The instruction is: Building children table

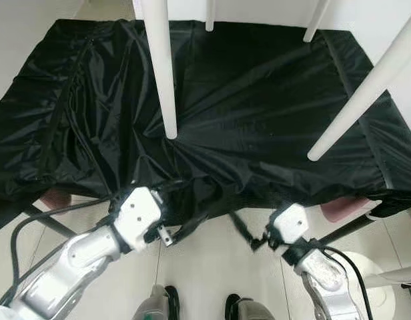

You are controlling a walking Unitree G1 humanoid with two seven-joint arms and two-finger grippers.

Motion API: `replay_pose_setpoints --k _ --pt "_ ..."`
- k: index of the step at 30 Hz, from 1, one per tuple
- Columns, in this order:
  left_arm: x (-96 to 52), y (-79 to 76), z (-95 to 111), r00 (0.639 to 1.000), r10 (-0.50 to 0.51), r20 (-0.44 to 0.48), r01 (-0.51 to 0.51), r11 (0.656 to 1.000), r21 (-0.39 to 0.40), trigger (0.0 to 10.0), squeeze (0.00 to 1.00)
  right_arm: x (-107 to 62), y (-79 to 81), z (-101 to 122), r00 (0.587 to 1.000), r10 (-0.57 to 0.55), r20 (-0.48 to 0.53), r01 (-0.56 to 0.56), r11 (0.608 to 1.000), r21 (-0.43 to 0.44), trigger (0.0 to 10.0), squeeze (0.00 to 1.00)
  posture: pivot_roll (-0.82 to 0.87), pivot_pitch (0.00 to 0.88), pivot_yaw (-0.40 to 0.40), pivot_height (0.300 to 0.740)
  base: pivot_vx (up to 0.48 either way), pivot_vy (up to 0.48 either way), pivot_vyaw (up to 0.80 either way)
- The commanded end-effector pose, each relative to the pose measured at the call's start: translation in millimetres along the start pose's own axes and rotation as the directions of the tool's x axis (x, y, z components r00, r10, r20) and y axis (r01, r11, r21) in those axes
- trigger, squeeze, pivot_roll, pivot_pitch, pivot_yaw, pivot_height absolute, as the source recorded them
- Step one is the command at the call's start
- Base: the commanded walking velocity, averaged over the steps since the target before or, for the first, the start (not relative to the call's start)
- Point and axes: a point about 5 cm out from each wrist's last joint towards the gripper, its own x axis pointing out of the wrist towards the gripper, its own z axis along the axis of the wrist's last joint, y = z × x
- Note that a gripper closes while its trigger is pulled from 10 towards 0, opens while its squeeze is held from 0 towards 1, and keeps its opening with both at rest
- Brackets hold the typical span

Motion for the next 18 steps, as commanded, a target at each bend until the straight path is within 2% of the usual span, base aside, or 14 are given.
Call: replay_pose_setpoints --k 1,3,8,9,10,11,13,15,18 --pt "-3.0 -10.8 -7.0 0.995 -0.1 -0.024 0.1 0.995 0.01 10.0 0.0 -2.3 7.7 -5.6 0.998 0.066 -0.015 -0.066 0.998 0.009 10.0 0.0 0.05 0.161 0.02 0.74 0.0 0.0 0.0" --pt "-10.7 -15.4 -19.4 0.986 -0.159 -0.05 0.16 0.987 0.0 10.0 0.0 -8.4 15.0 -19.1 0.983 0.171 -0.071 -0.171 0.985 -0.004 10.0 0.0 0.06 0.151 0.016 0.74 0.0 0.0 0.0" --pt "-17.4 -18.8 -34.2 0.975 -0.206 -0.082 0.207 0.978 0.007 10.0 0.0 -15.2 19.3 -33.1 0.965 0.234 -0.12 -0.236 0.972 -0.003 10.0 0.0 0.06 0.15 0.017 0.74 0.0 0.0 0.0" --pt "-21.2 -21.8 -46.1 0.969 -0.216 -0.118 0.218 0.976 -0.001 10.0 0.0 -20.0 21.7 -44.5 0.954 0.252 -0.163 -0.253 0.967 0.017 10.0 0.0 0.06 0.14 0.014 0.74 0.0 0.0 0.0" --pt "-25.5 -24.2 -59.6 0.964 -0.212 -0.161 0.209 0.977 -0.031 10.0 0.0 -24.9 23.6 -56.2 0.945 0.254 -0.206 -0.253 0.967 0.033 10.0 0.0 0.06 0.138 0.013 0.74 0.0 0.0 0.0" --pt "-25.5 -24.2 -59.6 0.964 -0.212 -0.161 0.209 0.977 -0.031 10.0 0.0 -24.9 23.6 -56.2 0.945 0.254 -0.206 -0.253 0.967 0.033 10.0 0.0 0.06 0.138 0.013 0.74 0.0 0.0 0.0" --pt "-32.0 -27.9 -77.7 0.954 -0.205 -0.218 0.198 0.979 -0.053 10.0 0.0 -32.0 25.5 -72.5 0.932 0.249 -0.263 -0.24 0.969 0.064 10.0 0.0 0.05 0.134 0.012 0.74 0.0 0.0 0.0" --pt "-32.0 -27.9 -77.7 0.954 -0.205 -0.218 0.198 0.979 -0.053 10.0 0.0 -32.0 25.5 -72.5 0.932 0.249 -0.263 -0.24 0.969 0.064 10.0 0.0 0.05 0.134 0.012 0.74 0.0 0.0 0.0" --pt "-37.4 -29.4 -96.1 0.948 -0.166 -0.272 0.142 0.984 -0.106 10.0 0.0 -41.2 25.2 -93.4 0.919 0.2 -0.341 -0.162 0.977 0.136 10.0 0.0 0.05 0.125 0.015 0.74 0.0 0.0 0.0"
